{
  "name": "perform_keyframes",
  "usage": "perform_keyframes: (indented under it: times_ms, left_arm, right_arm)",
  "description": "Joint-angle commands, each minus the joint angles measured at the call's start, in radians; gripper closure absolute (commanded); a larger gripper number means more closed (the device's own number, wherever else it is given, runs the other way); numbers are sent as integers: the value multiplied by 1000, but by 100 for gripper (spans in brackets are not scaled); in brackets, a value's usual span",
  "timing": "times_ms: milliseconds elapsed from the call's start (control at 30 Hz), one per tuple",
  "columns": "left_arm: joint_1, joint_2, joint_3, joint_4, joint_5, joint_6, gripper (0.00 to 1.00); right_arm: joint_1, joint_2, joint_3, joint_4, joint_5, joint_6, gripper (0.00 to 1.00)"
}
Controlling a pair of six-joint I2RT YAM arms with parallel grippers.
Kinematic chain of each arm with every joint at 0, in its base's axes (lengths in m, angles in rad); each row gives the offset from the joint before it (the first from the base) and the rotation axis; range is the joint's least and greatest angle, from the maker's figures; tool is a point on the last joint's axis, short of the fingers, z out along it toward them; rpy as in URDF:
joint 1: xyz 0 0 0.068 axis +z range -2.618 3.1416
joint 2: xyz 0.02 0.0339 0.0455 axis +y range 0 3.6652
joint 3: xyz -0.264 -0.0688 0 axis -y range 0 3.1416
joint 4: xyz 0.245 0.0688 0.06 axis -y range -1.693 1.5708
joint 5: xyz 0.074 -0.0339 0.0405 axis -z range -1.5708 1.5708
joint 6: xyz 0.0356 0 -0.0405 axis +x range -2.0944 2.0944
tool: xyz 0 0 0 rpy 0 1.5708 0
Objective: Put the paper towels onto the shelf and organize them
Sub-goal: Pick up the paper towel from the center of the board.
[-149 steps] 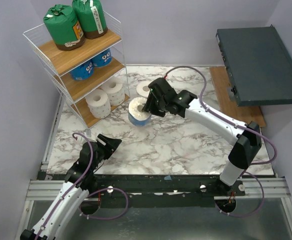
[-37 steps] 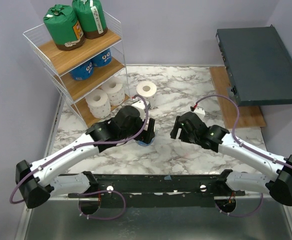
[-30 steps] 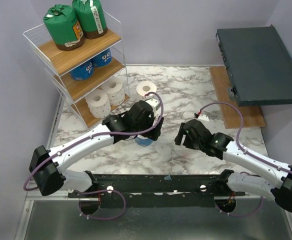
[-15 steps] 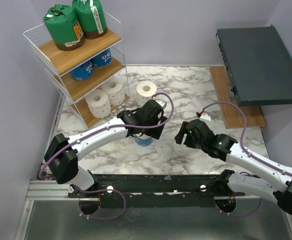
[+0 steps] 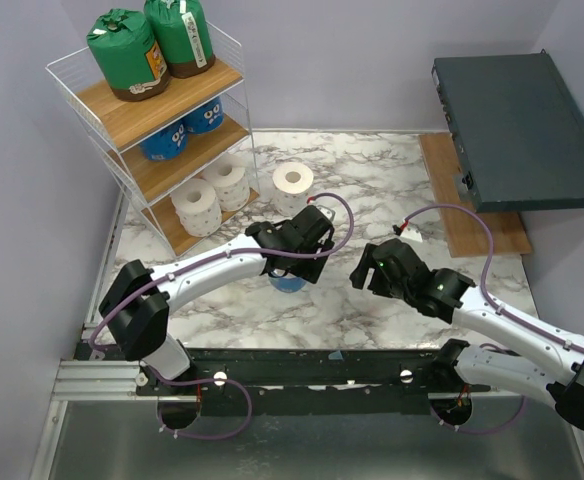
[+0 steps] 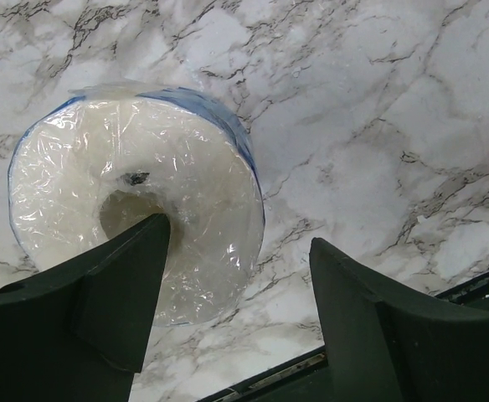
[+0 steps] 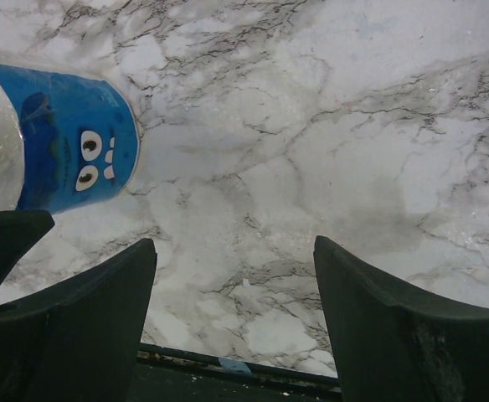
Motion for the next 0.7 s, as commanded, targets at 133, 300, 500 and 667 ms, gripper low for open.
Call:
perform_keyframes:
  times_ms: [133, 300, 500, 667]
  left_arm:
    - [-7, 34, 3, 25, -43, -1, 31]
    - [-7, 30, -14, 32, -72, 1, 38]
    - [-9, 39, -23, 24, -115, 12, 40]
    - [-15, 56, -21, 15, -146, 18, 45]
  right_arm:
    - [3, -9, -5, 0, 16, -8, 21]
    - [2, -16, -7, -3, 18, -8, 21]
    - [2, -24, -10, -3, 24, -10, 21]
    - [2, -32, -15, -3, 25, -9, 21]
